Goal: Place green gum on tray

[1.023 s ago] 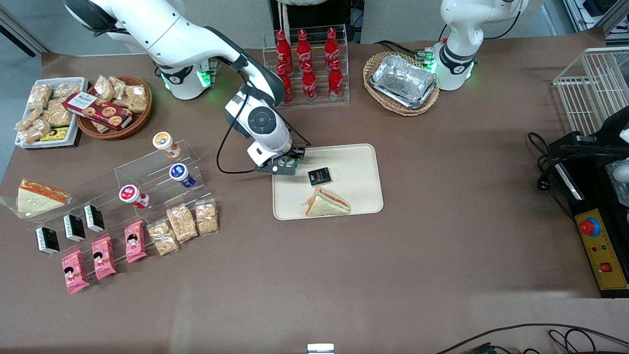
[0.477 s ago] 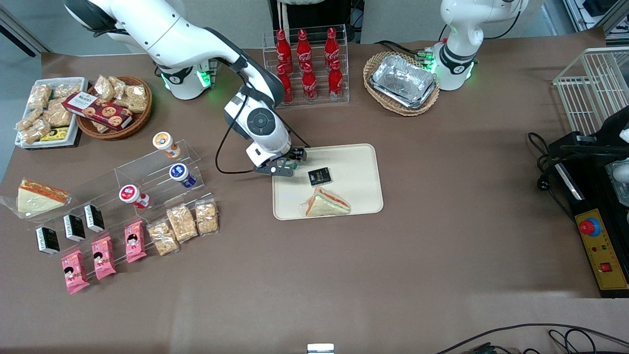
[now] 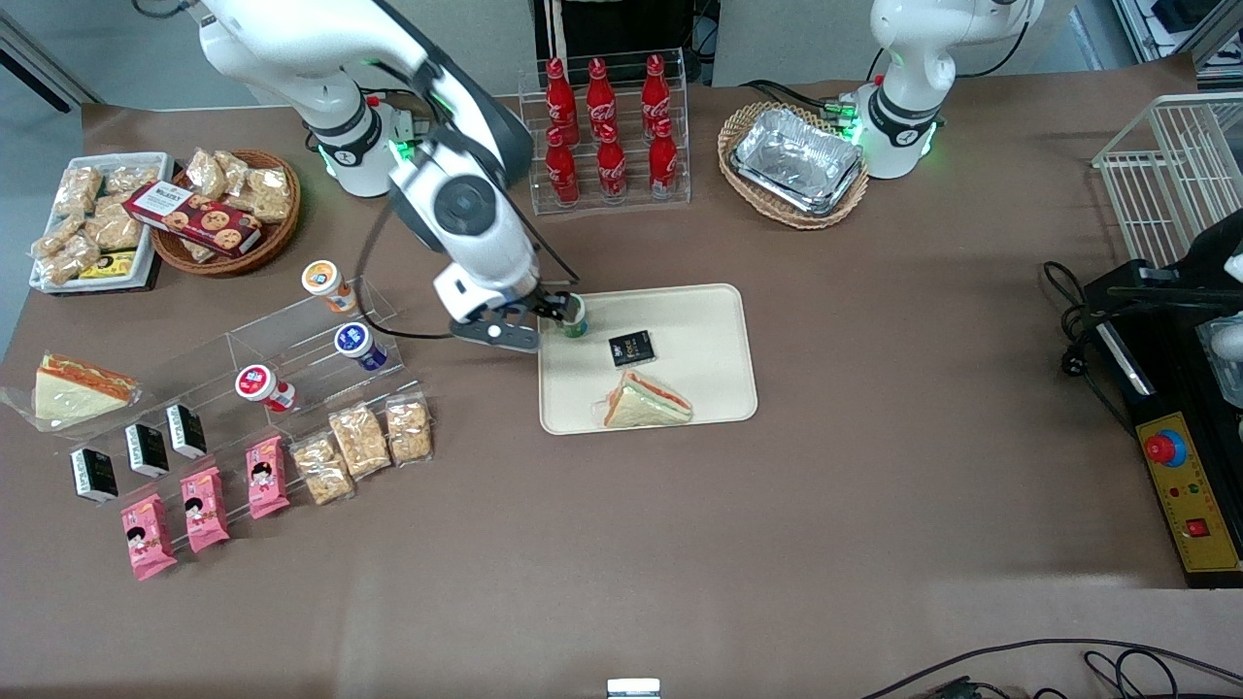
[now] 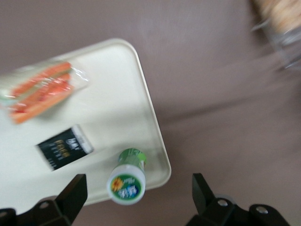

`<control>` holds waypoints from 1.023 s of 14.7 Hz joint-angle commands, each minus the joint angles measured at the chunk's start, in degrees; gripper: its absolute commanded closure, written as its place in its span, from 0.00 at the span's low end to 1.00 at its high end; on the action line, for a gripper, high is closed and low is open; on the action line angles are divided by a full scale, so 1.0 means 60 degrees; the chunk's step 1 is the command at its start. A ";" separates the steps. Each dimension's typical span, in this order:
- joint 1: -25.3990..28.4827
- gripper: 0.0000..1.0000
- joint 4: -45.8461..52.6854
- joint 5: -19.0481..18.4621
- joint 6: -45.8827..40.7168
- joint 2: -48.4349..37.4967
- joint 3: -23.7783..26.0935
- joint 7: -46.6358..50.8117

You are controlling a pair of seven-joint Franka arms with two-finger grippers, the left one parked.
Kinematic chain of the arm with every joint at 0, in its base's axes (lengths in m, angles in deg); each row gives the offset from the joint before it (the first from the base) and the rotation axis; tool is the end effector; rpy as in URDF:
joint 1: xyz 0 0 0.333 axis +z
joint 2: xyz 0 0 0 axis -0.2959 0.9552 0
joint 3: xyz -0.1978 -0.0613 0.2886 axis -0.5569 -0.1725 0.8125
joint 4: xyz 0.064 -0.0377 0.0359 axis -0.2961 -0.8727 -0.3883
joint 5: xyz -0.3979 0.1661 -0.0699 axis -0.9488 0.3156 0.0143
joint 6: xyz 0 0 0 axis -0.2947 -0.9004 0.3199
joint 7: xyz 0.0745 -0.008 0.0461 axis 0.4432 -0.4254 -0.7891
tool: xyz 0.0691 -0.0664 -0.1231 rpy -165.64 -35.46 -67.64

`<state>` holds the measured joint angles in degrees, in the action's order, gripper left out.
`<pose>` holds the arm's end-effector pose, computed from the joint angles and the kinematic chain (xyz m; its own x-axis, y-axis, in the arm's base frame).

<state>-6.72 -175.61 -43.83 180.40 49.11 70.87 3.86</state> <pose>0.4917 0.3955 0.3167 0.9671 -0.2412 -0.0804 -0.2440 -0.9694 -0.0264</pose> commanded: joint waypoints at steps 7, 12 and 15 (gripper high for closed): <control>-0.1910 0.00 0.3504 0.0561 -0.4343 -0.0615 -0.1213 -0.4994; -0.1808 0.00 0.4139 0.0561 -0.5446 -0.1083 -0.3704 -0.7943; -0.1793 0.00 0.4139 0.0561 -0.5753 -0.1522 -0.4615 -0.8879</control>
<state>-18.35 -151.32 -41.45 148.93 42.40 47.17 -44.37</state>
